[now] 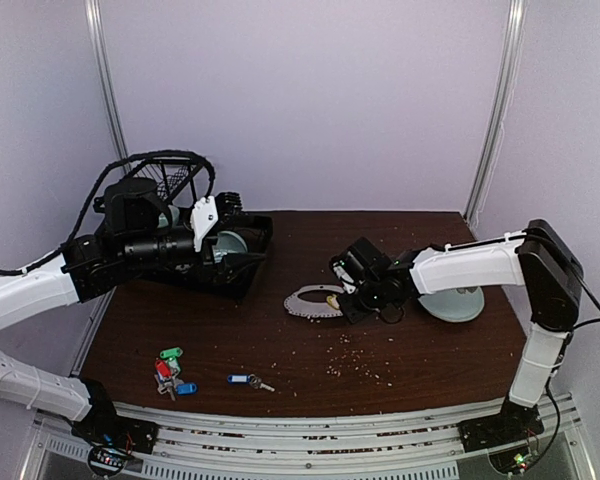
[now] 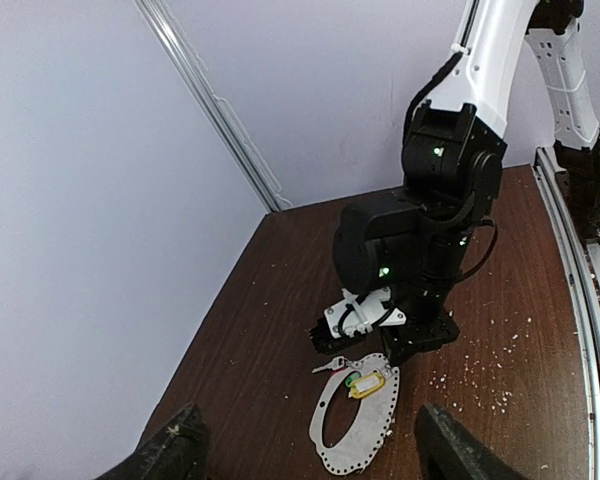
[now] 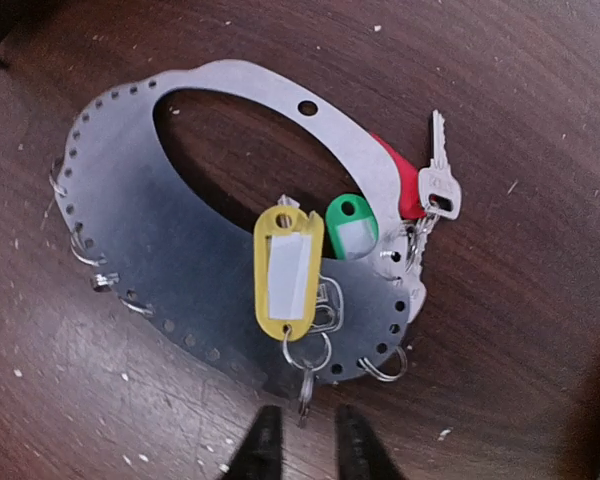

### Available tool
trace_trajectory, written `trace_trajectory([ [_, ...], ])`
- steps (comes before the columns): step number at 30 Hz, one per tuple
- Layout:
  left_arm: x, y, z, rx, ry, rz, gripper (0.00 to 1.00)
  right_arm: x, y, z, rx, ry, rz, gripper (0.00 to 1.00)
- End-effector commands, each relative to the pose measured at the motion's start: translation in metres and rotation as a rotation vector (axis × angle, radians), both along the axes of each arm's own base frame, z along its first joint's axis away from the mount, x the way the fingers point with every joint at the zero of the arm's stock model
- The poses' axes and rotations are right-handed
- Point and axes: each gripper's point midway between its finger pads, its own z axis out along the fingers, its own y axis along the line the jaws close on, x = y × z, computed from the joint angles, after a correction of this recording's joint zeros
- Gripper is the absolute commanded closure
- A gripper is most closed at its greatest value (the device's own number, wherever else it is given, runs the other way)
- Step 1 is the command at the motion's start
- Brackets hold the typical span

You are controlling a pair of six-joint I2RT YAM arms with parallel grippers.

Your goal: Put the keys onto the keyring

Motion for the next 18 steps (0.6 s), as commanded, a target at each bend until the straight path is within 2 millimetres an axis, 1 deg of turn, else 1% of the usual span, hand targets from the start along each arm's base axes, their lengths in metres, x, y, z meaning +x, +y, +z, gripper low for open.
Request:
trace_trajectory([
  [1,-0.001,-0.001,0.009,-0.022,-0.029,-0.007,0.27,-0.011,-0.006,0.027,0.075,0.001,-0.039,0.65],
  [4,-0.001,-0.001,0.009,-0.023,-0.031,-0.003,0.26,-0.009,-0.019,0.045,0.091,-0.025,-0.085,0.45],
  [5,0.001,-0.001,0.010,-0.025,-0.033,0.006,0.23,-0.007,-0.024,0.052,0.108,-0.037,-0.103,0.32],
  [7,0.010,0.002,0.011,-0.038,-0.026,0.062,0.19,-0.001,-0.039,0.066,0.164,-0.075,-0.145,0.02],
  [9,0.031,0.009,0.012,-0.055,-0.011,0.184,0.12,0.008,-0.058,0.083,0.242,-0.127,-0.203,0.00],
  [10,0.044,0.014,0.011,-0.059,-0.003,0.257,0.11,0.013,-0.071,0.091,0.278,-0.154,-0.241,0.00],
  [11,0.058,0.021,0.011,-0.066,0.010,0.331,0.10,0.017,-0.085,0.097,0.307,-0.179,-0.279,0.00],
  [13,0.091,0.040,0.007,-0.070,0.048,0.497,0.09,0.024,-0.120,0.103,0.354,-0.214,-0.363,0.00],
  [14,0.109,0.051,0.001,-0.064,0.075,0.585,0.09,0.027,-0.136,0.108,0.384,-0.238,-0.402,0.00],
  [15,0.127,0.067,-0.002,-0.065,0.099,0.676,0.09,0.030,-0.154,0.112,0.408,-0.260,-0.446,0.00],
  [16,0.140,0.081,-0.004,-0.076,0.127,0.747,0.10,0.033,-0.172,0.116,0.425,-0.283,-0.488,0.00],
  [18,0.163,0.115,-0.016,-0.119,0.229,0.859,0.09,0.037,-0.207,0.126,0.438,-0.355,-0.574,0.00],
])
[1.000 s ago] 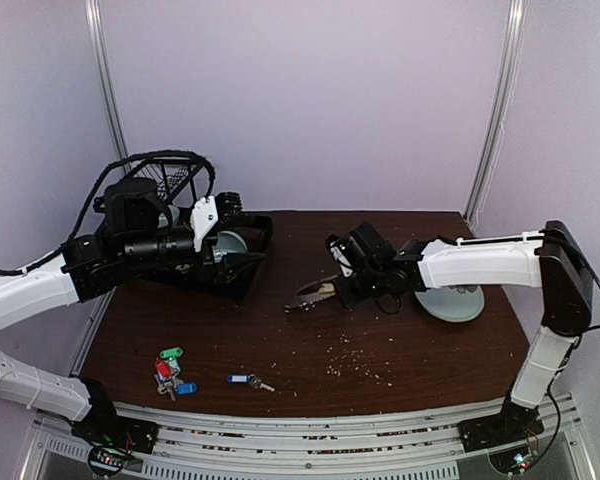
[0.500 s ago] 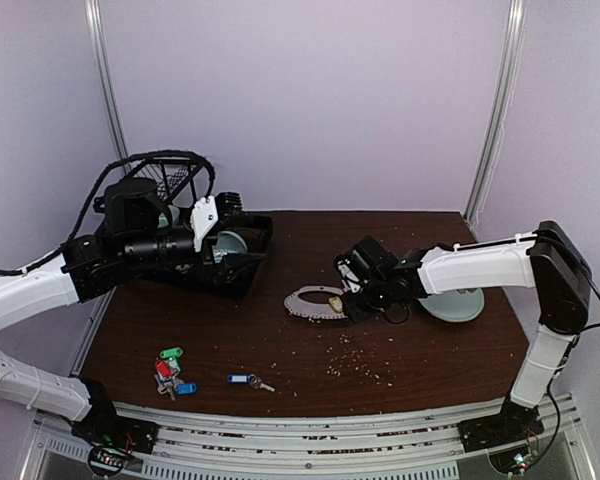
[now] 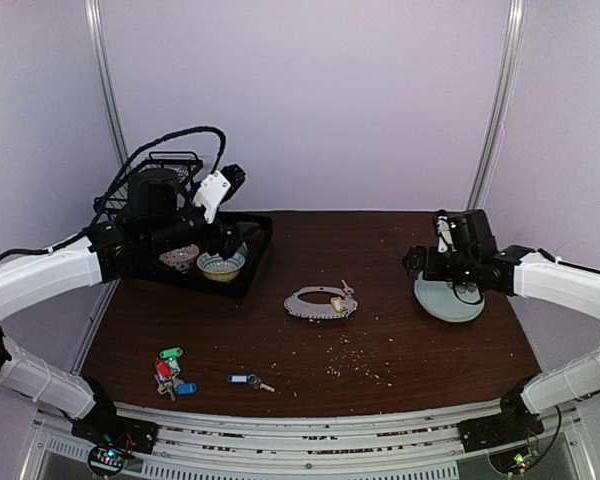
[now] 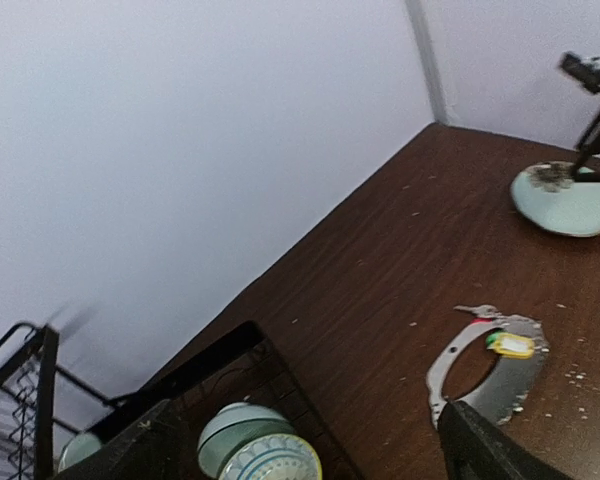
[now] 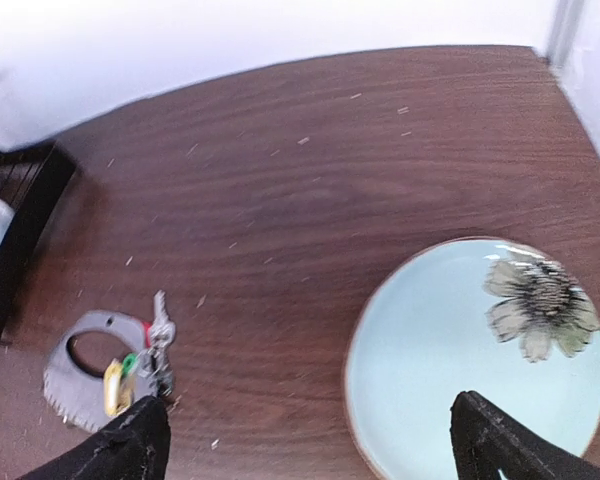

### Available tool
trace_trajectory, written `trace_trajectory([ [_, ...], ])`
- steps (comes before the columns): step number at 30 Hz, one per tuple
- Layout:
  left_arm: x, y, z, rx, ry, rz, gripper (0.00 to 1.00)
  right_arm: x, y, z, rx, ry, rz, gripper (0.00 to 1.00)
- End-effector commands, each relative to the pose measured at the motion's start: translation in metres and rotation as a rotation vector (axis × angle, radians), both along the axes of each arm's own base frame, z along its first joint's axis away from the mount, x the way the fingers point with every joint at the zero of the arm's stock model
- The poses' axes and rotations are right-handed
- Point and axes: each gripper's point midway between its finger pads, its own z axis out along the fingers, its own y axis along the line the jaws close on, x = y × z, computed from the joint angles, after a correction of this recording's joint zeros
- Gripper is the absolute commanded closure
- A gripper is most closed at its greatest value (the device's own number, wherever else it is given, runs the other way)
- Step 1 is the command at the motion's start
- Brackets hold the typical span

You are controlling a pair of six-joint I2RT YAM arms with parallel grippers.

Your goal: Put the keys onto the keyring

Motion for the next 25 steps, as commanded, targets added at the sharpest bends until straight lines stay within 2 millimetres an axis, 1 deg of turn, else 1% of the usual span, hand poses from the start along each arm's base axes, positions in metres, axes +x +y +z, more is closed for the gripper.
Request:
trace_trajectory([
  [1,0.062,0.089,-0.005,-0.172,0.136,0.401,0.09,0.010,-0.060,0.028,0.072,-0.144,-0.181,0.00],
  [2,0.067,0.107,-0.015,-0.217,0.181,0.446,0.09,0.009,-0.075,0.033,0.061,-0.185,-0.231,0.00],
  [3,0.068,0.126,-0.027,-0.253,0.213,0.498,0.09,0.007,-0.086,0.037,0.054,-0.225,-0.268,0.00],
  [5,0.065,0.165,-0.049,-0.315,0.240,0.627,0.09,0.000,-0.093,0.050,0.063,-0.316,-0.282,0.00],
  [7,0.056,0.199,-0.078,-0.340,0.272,0.751,0.08,-0.007,-0.099,0.056,0.090,-0.378,-0.305,0.00],
  [9,0.047,0.228,-0.101,-0.372,0.304,0.847,0.08,-0.014,-0.106,0.056,0.104,-0.423,-0.339,0.00],
  [11,0.038,0.256,-0.117,-0.403,0.314,0.942,0.08,-0.019,-0.115,0.054,0.111,-0.453,-0.388,0.00],
  [13,0.028,0.279,-0.124,-0.420,0.291,1.042,0.08,-0.024,-0.124,0.046,0.105,-0.455,-0.435,0.00],
  [14,0.023,0.286,-0.126,-0.425,0.277,1.077,0.08,-0.027,-0.128,0.043,0.106,-0.455,-0.460,0.00],
  [16,0.016,0.290,-0.123,-0.443,0.250,1.088,0.08,-0.032,-0.132,0.038,0.117,-0.461,-0.481,0.00],
  [18,0.012,0.286,-0.116,-0.456,0.227,1.047,0.08,-0.037,-0.133,0.035,0.126,-0.476,-0.483,0.00],
  [19,0.010,0.284,-0.111,-0.463,0.212,1.026,0.04,-0.039,-0.135,0.032,0.125,-0.478,-0.487,0.00],
  [20,0.008,0.285,-0.110,-0.463,0.207,1.027,0.03,-0.041,-0.136,0.032,0.128,-0.489,-0.490,0.00],
  [22,0.001,0.292,-0.106,-0.462,0.184,1.055,0.03,-0.045,-0.138,0.029,0.128,-0.500,-0.502,0.00],
  [25,-0.010,0.303,-0.109,-0.454,0.159,1.108,0.02,-0.047,-0.138,0.029,0.118,-0.513,-0.489,0.00],
])
